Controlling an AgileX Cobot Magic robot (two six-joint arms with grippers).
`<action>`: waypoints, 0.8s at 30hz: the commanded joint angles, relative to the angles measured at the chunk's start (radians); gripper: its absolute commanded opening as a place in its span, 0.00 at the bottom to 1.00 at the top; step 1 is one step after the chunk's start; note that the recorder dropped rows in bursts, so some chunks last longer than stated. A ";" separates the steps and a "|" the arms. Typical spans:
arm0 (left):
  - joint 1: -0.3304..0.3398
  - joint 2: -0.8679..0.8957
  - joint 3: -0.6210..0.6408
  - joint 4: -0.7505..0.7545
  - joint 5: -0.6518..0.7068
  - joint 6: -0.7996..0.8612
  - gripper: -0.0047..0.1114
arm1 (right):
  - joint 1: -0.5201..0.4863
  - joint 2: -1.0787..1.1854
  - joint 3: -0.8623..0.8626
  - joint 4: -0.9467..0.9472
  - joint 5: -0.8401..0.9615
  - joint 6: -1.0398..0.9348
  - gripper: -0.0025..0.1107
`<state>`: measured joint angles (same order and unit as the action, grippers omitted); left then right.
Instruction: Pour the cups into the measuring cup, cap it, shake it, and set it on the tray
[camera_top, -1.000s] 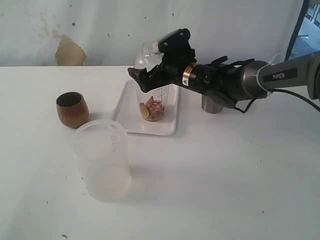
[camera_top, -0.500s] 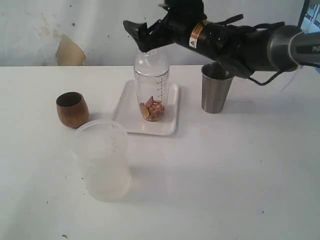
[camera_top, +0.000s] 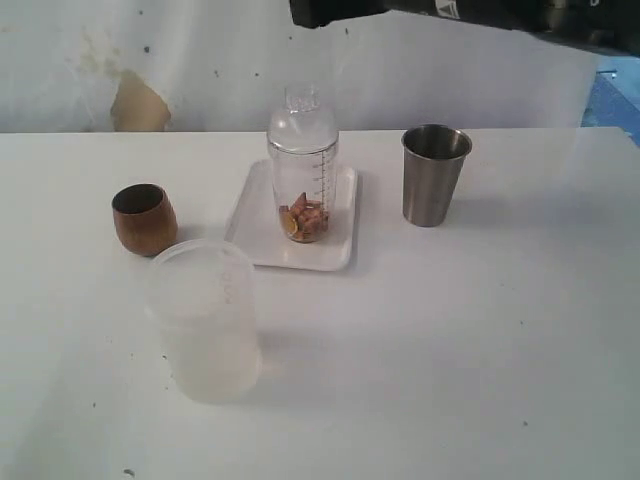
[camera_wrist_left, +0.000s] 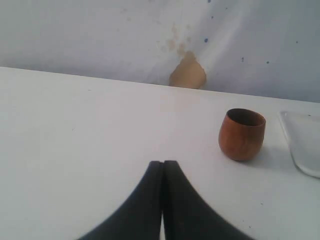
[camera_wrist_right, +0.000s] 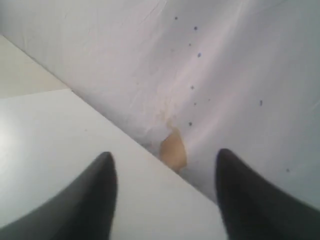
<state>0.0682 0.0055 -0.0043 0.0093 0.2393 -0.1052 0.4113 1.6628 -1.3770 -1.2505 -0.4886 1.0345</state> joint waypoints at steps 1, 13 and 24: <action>0.000 -0.006 0.004 -0.001 -0.007 -0.002 0.04 | -0.023 -0.101 0.098 -0.134 -0.012 0.222 0.15; 0.000 -0.006 0.004 -0.001 -0.007 -0.002 0.04 | -0.495 -1.663 1.377 1.149 0.816 -1.076 0.02; 0.000 -0.006 0.004 -0.001 -0.007 -0.002 0.04 | -0.495 -1.663 1.377 1.171 0.829 -1.073 0.02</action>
<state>0.0682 0.0055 -0.0043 0.0093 0.2393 -0.1052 -0.0757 0.0050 -0.0021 -0.0825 0.3412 -0.0298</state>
